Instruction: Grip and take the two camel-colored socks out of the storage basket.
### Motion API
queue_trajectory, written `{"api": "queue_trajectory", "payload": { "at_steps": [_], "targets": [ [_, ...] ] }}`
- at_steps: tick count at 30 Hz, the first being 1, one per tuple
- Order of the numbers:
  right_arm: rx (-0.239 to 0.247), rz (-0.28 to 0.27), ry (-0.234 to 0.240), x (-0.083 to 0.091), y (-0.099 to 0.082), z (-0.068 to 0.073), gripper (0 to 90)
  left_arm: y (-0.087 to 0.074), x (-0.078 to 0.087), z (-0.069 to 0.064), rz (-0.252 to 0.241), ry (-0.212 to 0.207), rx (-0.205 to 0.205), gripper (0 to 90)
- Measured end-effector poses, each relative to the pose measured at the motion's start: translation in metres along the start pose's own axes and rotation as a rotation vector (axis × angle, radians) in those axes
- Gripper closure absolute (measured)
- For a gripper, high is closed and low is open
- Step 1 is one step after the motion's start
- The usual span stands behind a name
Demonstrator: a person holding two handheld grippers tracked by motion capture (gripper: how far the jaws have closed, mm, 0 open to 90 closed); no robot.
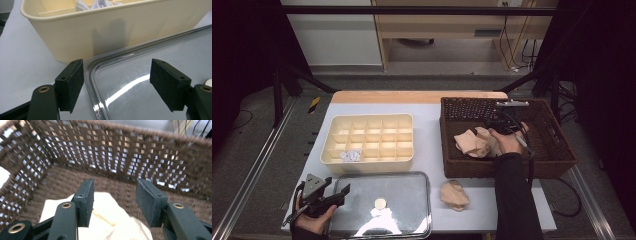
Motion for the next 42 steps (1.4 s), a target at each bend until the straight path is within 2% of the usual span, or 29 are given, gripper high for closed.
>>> {"api": "queue_trajectory", "payload": {
  "at_steps": [5,7,9,12,17,28,31,36,42],
  "targets": [
    [0.004,0.051,-0.006,-0.006,-0.008,-0.002,48.2,0.0,0.0,0.0,0.001,-0.001,-0.002,27.2],
    [0.014,0.037,-0.012,-0.009,-0.01,-0.002,47.6,0.0,0.0,0.0,0.004,0.0,-0.003,27.2],
    [0.002,0.04,-0.007,-0.011,-0.015,-0.002,48.5,0.0,0.0,0.0,0.002,0.0,-0.005,27.2],
    [-0.011,0.091,-0.007,-0.016,-0.022,-0.003,47.6,0.0,-0.001,0.0,0.005,0.0,-0.006,27.2],
    [-0.032,0.118,-0.004,-0.019,-0.025,-0.004,43.5,-0.001,0.0,0.0,0.006,0.0,-0.008,27.3],
    [-0.034,0.209,0.003,-0.026,-0.033,-0.003,46.8,-0.001,-0.001,-0.001,0.005,0.001,-0.006,27.5],
    [-0.04,0.245,0.009,-0.028,-0.035,-0.003,51.3,-0.001,-0.001,-0.001,0.005,0.0,-0.006,27.5],
    [-0.075,0.289,0.021,-0.029,-0.038,-0.004,64.6,0.0,-0.001,0.0,0.006,-0.001,-0.008,27.5],
    [-0.062,0.315,0.033,-0.029,-0.039,-0.003,82.5,0.0,-0.001,0.0,0.007,-0.001,-0.004,27.6]
  ]
}}
Point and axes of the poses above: each handheld gripper's, and its own axes: x roughly backward along the jaws, y roughly out of its top, z roughly to its left, the point moved 5 cm from there along -x, roughly forward along the jaws, and after that the axes turned 8 degrees about x, right-handed, at the moved point
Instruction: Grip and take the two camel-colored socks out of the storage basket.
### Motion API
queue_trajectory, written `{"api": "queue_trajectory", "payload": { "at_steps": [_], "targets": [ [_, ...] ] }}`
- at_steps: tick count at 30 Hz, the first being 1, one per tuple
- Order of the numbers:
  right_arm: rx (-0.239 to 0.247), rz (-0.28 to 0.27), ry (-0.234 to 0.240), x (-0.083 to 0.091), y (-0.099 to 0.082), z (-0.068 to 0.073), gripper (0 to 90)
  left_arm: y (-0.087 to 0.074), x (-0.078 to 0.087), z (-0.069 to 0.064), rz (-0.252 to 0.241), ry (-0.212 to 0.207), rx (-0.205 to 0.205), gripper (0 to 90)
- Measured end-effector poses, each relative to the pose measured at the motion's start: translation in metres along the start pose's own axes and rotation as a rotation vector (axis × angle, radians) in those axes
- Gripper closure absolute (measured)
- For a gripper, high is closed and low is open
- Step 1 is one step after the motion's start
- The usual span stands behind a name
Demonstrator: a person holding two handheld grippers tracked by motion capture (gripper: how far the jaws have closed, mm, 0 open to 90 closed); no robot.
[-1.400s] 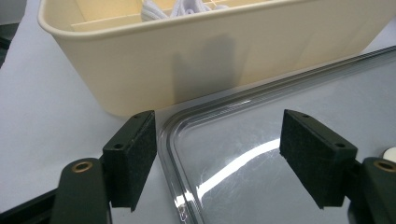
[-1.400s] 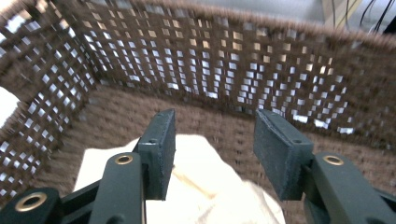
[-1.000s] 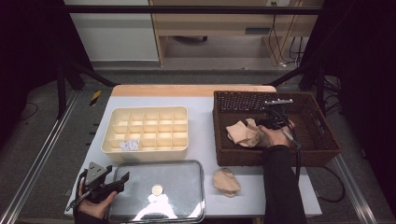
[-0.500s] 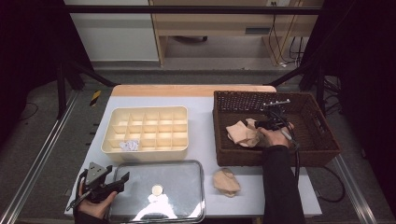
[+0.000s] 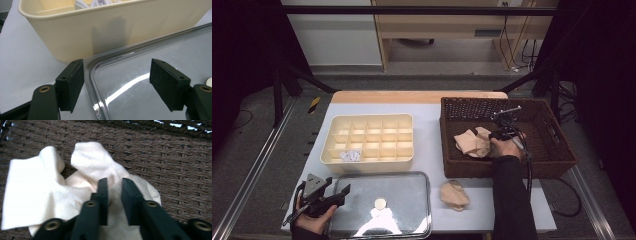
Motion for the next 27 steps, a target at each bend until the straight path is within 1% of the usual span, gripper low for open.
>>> {"api": "queue_trajectory", "payload": {
  "at_steps": [2,6,9,13,15,18,20,21,22,24,25,26,27],
  "targets": [
    [-0.004,-0.009,0.019,0.002,0.001,0.001,88.8,0.0,0.0,0.0,0.0,0.0,0.0,27.6],
    [-0.02,-0.029,0.032,0.005,0.002,0.0,89.6,0.0,0.0,0.0,-0.001,-0.001,0.0,27.6],
    [-0.027,-0.063,0.027,0.01,0.004,0.0,89.9,0.0,0.001,0.0,-0.004,-0.001,0.001,27.6],
    [-0.015,-0.15,0.043,0.021,0.009,0.001,90.0,0.0,0.001,0.001,-0.005,0.001,-0.001,27.6],
    [-0.012,-0.206,0.056,0.029,0.014,0.004,90.0,0.001,0.001,0.001,-0.005,0.001,-0.002,27.7],
    [0.0,-0.271,0.079,0.039,0.02,0.009,90.0,0.0,0.0,0.0,-0.005,0.001,0.001,27.7],
    [0.03,-0.311,0.104,0.045,0.024,0.017,90.0,0.0,0.0,0.0,-0.005,0.001,-0.003,27.6],
    [0.043,-0.316,0.11,0.045,0.026,0.02,90.0,0.0,0.0,0.0,-0.003,0.0,-0.004,27.6],
    [0.069,-0.315,0.117,0.045,0.028,0.026,90.0,0.0,0.0,-0.001,-0.003,0.001,-0.004,27.6],
    [0.098,-0.304,0.126,0.042,0.031,0.034,89.8,0.001,0.0,0.0,-0.005,0.0,-0.004,27.6],
    [0.107,-0.29,0.134,0.038,0.032,0.039,89.7,0.001,0.0,0.0,-0.005,0.0,-0.001,27.7],
    [0.113,-0.262,0.146,0.034,0.033,0.043,89.7,0.001,0.001,0.0,-0.007,0.0,-0.002,27.7],
    [0.125,-0.245,0.139,0.029,0.033,0.046,89.6,0.001,0.001,0.0,-0.007,0.0,-0.002,27.7]
  ]
}}
Point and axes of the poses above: each handheld gripper's, and its own axes: x roughly backward along the jaws, y roughly out of its top, z roughly to its left, the point moved 5 cm from there along -x, roughly forward along the jaws, and after that the axes turned 8 degrees about x, right-handed, at the moved point
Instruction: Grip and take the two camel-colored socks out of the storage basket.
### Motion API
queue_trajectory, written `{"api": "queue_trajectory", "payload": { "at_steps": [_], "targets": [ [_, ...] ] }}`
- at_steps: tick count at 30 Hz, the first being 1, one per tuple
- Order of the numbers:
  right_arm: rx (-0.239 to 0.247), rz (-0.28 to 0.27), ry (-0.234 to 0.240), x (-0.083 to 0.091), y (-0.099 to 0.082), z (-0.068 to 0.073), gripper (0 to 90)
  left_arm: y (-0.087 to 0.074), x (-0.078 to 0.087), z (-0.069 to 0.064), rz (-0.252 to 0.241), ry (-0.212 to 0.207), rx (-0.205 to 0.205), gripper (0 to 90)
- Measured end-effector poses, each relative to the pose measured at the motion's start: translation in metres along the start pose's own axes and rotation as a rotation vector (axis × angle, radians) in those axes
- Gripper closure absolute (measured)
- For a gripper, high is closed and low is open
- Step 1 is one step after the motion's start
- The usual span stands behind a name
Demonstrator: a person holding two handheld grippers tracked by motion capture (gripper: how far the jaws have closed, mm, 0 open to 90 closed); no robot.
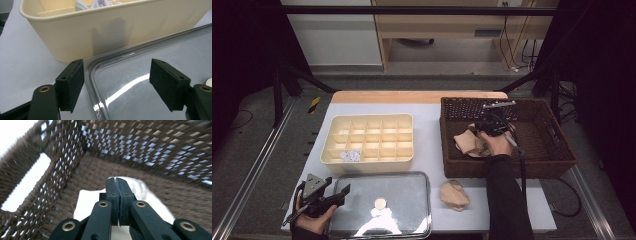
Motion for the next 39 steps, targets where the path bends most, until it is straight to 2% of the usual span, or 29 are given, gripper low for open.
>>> {"api": "queue_trajectory", "payload": {
  "at_steps": [2,5,7,9,14,15,18,20,22,24,25,29,31,35,39],
  "targets": [
    [-0.002,0.038,0.015,-0.009,-0.004,0.003,89.4,0.0,0.0,0.0,0.0,0.0,0.0,27.6],
    [0.004,0.07,0.005,-0.015,-0.008,0.003,86.2,0.0,0.0,0.0,0.001,-0.002,-0.001,27.6],
    [0.015,0.04,-0.016,-0.011,-0.006,0.001,77.4,0.0,0.0,0.0,0.001,-0.002,0.001,27.6],
    [0.025,0.018,-0.039,-0.008,-0.005,0.0,73.3,0.0,0.0,0.0,0.003,-0.003,-0.002,27.6],
    [0.021,0.0,-0.03,-0.004,-0.008,0.001,59.1,0.0,-0.001,-0.001,0.003,-0.001,-0.002,27.7],
    [0.022,0.008,-0.027,-0.005,-0.011,0.0,53.6,-0.001,-0.001,-0.001,0.003,-0.002,-0.002,27.6],
    [0.032,0.028,-0.06,-0.009,-0.016,-0.003,46.1,-0.001,-0.001,-0.002,0.004,-0.001,-0.003,27.6],
    [0.01,0.062,-0.053,-0.014,-0.02,-0.006,41.6,-0.001,-0.001,-0.001,0.005,-0.001,-0.002,27.6],
    [0.008,0.094,-0.059,-0.017,-0.023,-0.007,38.2,-0.001,-0.001,-0.001,0.006,-0.002,-0.003,27.6],
    [0.006,0.127,-0.055,-0.021,-0.026,-0.007,39.8,-0.001,-0.001,-0.001,0.005,-0.002,-0.004,27.6],
    [0.003,0.147,-0.061,-0.022,-0.027,-0.006,43.8,-0.001,-0.001,-0.001,0.004,-0.003,-0.003,27.6],
    [-0.009,0.218,-0.037,-0.026,-0.032,-0.006,64.6,-0.001,-0.001,-0.001,0.006,-0.003,-0.004,27.6],
    [-0.002,0.235,-0.028,-0.027,-0.033,-0.006,70.5,-0.001,-0.001,-0.001,0.005,-0.003,-0.003,27.6],
    [0.001,0.251,-0.014,-0.027,-0.033,-0.005,82.5,-0.001,-0.001,-0.001,0.006,-0.003,-0.004,27.6],
    [-0.018,0.204,-0.017,-0.022,-0.029,-0.006,87.3,0.0,0.0,0.0,0.007,-0.003,-0.004,27.7]
  ]
}}
Point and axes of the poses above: each handheld gripper's, and its own axes: x roughly backward along the jaws, y roughly out of its top, z roughly to its left, the point moved 5 cm from there along -x, roughly forward along the jaws, and after that the axes turned 8 degrees about x, right-handed, at the moved point
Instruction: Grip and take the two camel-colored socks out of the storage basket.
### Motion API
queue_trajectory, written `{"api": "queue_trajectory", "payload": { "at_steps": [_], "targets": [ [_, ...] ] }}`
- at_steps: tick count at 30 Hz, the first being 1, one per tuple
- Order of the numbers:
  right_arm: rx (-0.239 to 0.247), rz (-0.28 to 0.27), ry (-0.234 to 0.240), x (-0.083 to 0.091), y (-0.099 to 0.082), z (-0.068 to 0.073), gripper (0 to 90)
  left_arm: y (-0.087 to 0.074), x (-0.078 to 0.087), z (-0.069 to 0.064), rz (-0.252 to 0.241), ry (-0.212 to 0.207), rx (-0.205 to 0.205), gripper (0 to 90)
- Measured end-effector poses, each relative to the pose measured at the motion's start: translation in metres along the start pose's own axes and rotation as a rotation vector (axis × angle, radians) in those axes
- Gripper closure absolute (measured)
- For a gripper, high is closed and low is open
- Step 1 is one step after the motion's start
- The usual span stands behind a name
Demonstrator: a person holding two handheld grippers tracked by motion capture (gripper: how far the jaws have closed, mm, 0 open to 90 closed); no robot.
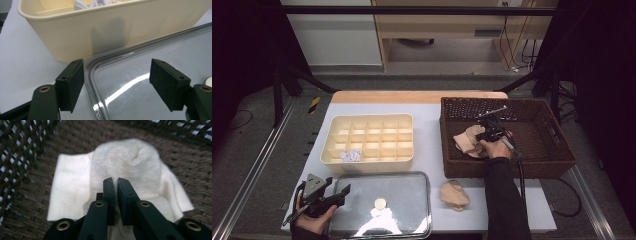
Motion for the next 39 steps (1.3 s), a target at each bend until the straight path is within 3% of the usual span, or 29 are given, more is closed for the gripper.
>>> {"api": "queue_trajectory", "payload": {
  "at_steps": [4,15,22,25,31,39],
  "targets": [
    [-0.007,-0.08,-0.01,0.01,0.004,-0.001,88.2,0.0,0.0,-0.001,-0.003,-0.001,0.003,27.6],
    [-0.01,-0.223,0.006,0.032,0.013,-0.002,89.2,0.0,0.0,-0.001,-0.003,-0.001,0.003,27.6],
    [-0.017,-0.342,0.014,0.064,0.015,-0.006,89.2,0.0,-0.001,-0.001,-0.003,-0.001,0.004,27.6],
    [0.008,-0.371,0.004,0.078,0.018,-0.005,89.2,0.0,-0.001,-0.001,-0.003,-0.001,0.005,27.7],
    [0.065,-0.459,0.026,0.114,0.027,0.011,89.2,0.0,0.0,-0.001,-0.004,-0.003,0.006,27.6],
    [0.144,-0.533,0.058,0.149,0.029,0.04,89.2,0.0,0.0,-0.002,-0.004,-0.005,0.005,27.6]
  ]
}}
Point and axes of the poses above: each handheld gripper's, and its own axes: x roughly backward along the jaws, y roughly out of its top, z roughly to its left, the point moved 5 cm from there along -x, roughly forward along the jaws, and after that the axes turned 8 degrees about x, right-handed, at the moved point
